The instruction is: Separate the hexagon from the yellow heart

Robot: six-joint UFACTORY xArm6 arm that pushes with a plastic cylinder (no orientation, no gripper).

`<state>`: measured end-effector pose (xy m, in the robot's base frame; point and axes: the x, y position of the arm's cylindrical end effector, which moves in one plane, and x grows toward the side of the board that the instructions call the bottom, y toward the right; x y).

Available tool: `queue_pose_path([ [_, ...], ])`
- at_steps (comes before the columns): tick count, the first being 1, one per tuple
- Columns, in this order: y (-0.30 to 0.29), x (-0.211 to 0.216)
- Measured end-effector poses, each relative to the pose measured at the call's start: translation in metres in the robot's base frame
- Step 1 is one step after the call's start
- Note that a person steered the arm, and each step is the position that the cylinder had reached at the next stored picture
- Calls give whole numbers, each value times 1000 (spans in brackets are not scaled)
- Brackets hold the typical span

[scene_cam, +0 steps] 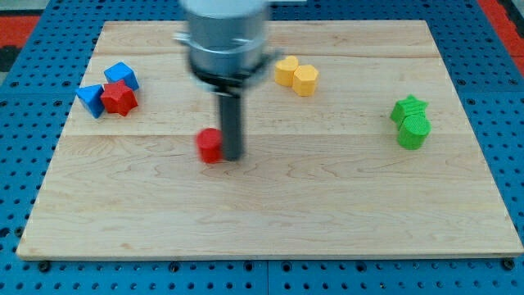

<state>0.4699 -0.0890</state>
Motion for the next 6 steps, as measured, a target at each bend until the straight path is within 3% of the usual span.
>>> queue_pose_path([
  [1,-88,-19],
  [3,-102,-48],
  [5,160,-122],
  [6,194,-121],
])
